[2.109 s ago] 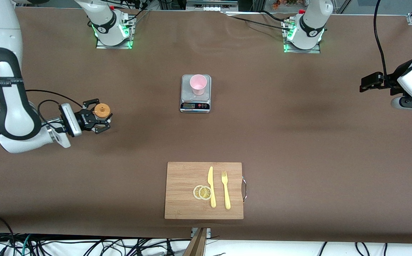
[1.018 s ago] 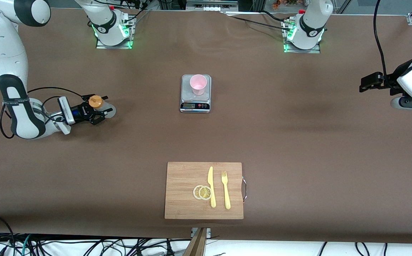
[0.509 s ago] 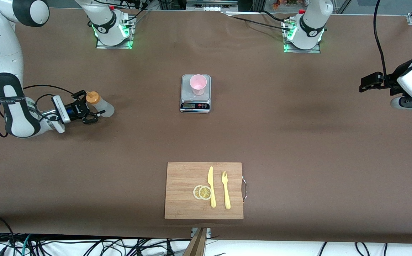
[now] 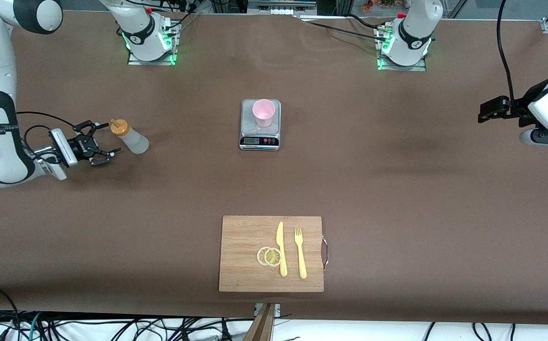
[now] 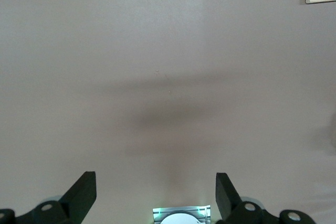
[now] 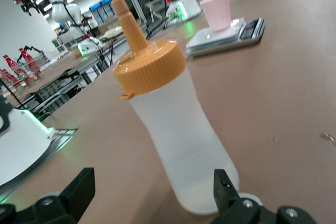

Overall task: Add sauce to pink cup with both arms
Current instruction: 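Set the bottle upright on the table and open the right gripper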

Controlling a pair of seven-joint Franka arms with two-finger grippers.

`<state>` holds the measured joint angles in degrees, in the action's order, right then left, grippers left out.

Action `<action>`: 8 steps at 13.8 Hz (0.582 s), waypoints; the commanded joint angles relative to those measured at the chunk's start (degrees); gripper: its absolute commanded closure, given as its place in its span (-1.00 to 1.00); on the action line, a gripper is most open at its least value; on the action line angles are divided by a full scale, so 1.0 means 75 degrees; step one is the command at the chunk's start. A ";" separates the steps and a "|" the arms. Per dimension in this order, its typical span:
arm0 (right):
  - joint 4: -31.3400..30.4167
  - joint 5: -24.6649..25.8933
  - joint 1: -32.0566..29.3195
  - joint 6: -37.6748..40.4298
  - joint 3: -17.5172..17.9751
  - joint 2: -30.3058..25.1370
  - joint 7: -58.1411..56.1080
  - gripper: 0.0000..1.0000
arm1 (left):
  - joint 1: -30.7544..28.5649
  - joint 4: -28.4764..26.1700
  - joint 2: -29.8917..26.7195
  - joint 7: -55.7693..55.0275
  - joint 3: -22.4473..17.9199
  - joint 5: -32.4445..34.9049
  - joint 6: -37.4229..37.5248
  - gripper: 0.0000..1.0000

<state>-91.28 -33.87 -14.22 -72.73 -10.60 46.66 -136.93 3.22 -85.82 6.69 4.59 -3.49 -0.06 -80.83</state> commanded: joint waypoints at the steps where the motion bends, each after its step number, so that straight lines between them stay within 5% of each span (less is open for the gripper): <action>1: 0.0112 0.0507 0.0079 -0.0167 0.0031 -0.0582 0.0981 -1.00 | -0.0055 0.0251 0.0115 0.0126 0.0055 0.0078 0.0113 -1.00; 8: -0.0133 0.2206 0.0969 -0.1351 0.0089 -0.2715 0.4624 -1.00 | -0.0055 0.0251 0.0115 0.0126 0.0055 0.0078 0.0113 -1.00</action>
<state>-89.17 -20.27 -8.13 -79.96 -10.28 30.59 -108.24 3.22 -85.79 6.70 4.59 -3.49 -0.06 -80.83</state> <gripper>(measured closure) 0.000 0.000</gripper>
